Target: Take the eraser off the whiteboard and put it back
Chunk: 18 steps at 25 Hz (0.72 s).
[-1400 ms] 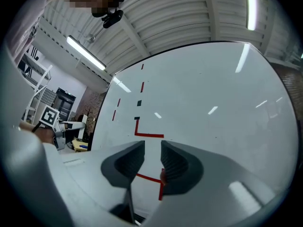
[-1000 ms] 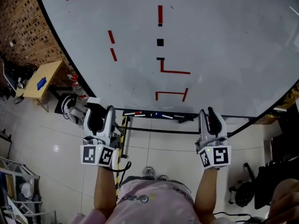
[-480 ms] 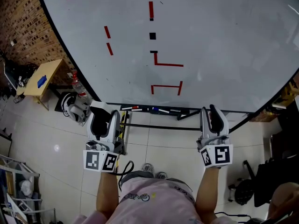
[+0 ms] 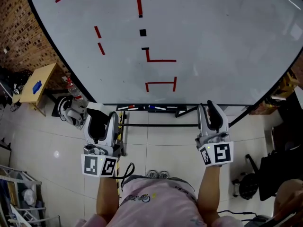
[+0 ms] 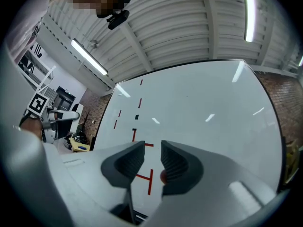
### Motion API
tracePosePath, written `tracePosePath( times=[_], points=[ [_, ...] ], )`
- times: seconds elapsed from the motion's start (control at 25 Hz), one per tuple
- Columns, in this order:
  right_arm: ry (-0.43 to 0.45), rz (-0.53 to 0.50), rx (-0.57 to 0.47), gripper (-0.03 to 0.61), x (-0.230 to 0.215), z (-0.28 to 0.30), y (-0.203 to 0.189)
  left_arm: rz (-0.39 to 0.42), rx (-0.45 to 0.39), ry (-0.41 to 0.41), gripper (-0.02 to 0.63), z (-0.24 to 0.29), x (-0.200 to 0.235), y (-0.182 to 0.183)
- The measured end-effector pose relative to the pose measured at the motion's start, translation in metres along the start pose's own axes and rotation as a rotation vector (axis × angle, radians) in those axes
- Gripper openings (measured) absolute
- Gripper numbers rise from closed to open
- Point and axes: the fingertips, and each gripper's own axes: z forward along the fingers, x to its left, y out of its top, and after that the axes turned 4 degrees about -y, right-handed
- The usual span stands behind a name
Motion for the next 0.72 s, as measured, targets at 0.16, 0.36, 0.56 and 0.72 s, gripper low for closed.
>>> tracePosePath(
  times=[0.16,0.36,0.56,0.72],
  points=[
    [0.000,0.000,-0.003,0.100,0.004,0.004,0.003,-0.007,-0.015,-0.025,0.290,0.005,-0.004,0.006],
    [-0.015,-0.006,0.003,0.100,0.011,0.007,-0.003,-0.038,-0.012,-0.037,0.290,0.006,0.001,0.007],
    [0.023,0.003,0.022,0.100,0.019,0.015,-0.011,-0.015,-0.022,-0.018,0.290,-0.002,-0.001,0.011],
    [0.025,0.044,0.008,0.100,0.019,0.012,-0.002,-0.020,-0.027,-0.022,0.290,-0.002,-0.007,0.013]
  ],
)
